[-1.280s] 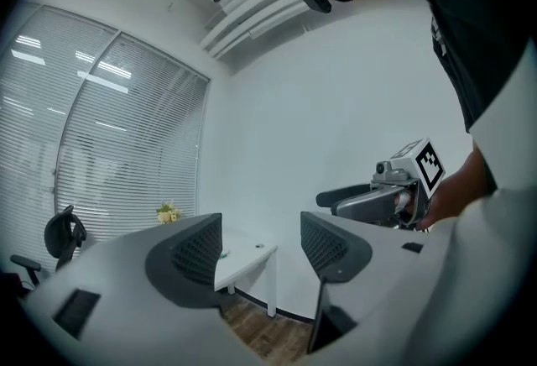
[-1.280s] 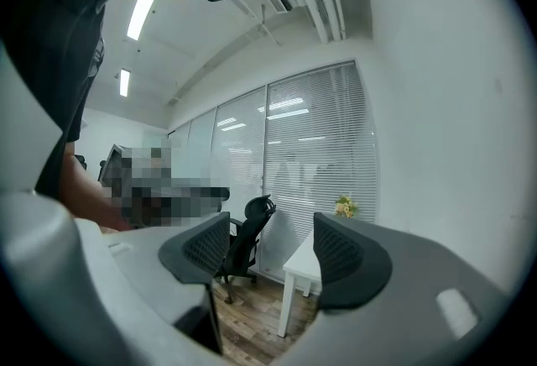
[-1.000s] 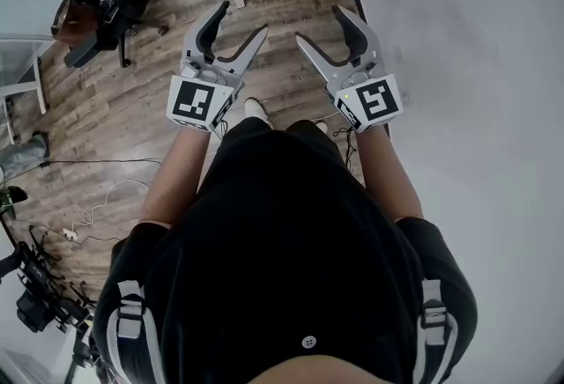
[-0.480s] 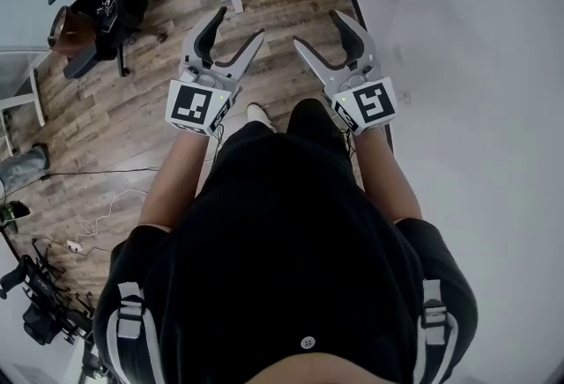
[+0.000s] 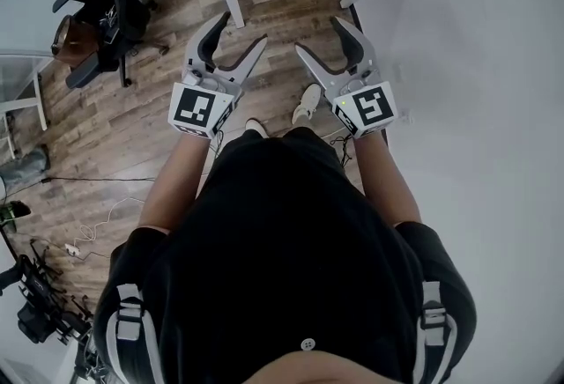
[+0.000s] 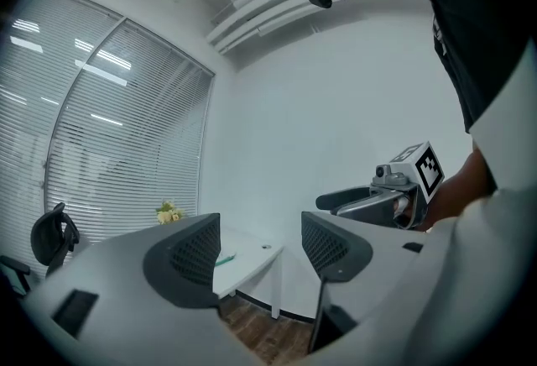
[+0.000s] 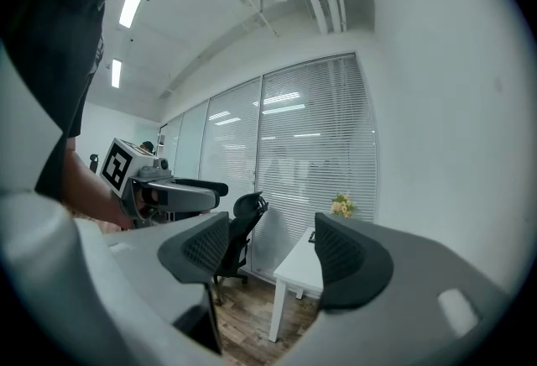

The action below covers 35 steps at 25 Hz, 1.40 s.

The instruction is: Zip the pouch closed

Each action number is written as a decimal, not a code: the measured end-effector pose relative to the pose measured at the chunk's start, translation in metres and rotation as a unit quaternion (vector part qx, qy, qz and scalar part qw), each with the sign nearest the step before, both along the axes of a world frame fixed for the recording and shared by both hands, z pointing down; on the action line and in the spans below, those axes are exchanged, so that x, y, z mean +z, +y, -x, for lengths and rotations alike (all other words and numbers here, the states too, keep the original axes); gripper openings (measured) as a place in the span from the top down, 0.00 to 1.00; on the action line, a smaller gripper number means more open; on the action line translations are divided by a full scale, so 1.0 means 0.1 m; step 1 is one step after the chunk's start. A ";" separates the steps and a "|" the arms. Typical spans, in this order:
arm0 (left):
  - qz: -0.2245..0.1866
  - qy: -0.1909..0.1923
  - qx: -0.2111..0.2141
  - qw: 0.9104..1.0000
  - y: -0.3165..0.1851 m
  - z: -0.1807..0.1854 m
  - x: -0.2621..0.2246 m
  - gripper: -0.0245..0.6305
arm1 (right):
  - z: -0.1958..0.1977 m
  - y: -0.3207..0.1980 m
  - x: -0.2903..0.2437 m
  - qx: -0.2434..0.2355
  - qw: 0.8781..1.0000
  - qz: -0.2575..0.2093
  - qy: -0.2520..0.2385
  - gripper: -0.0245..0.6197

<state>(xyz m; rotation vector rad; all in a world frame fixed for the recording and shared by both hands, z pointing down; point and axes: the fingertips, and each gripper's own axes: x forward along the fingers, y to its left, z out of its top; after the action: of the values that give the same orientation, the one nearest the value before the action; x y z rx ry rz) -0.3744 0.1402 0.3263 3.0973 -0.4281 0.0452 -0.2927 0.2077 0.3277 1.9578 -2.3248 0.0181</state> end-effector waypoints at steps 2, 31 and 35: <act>-0.002 0.000 -0.004 1.000 -0.03 -0.14 -0.01 0.52 | -0.13 -0.05 0.00 -0.005 1.000 -0.003 0.001 0.47; -0.004 -0.030 -0.051 0.998 -0.18 -2.43 -0.01 0.52 | -2.39 -0.36 -0.02 -0.060 0.998 -0.010 -0.014 0.47; -0.004 -0.032 -0.052 0.998 -0.16 -2.65 0.00 0.52 | -2.63 -0.35 -0.01 -0.062 0.998 -0.010 -0.017 0.47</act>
<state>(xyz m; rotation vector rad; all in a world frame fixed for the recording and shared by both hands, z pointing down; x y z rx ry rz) -0.1089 0.1241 0.3260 3.0824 -0.5929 0.1415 -0.0302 0.1727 0.3263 1.8325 -2.4719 0.0179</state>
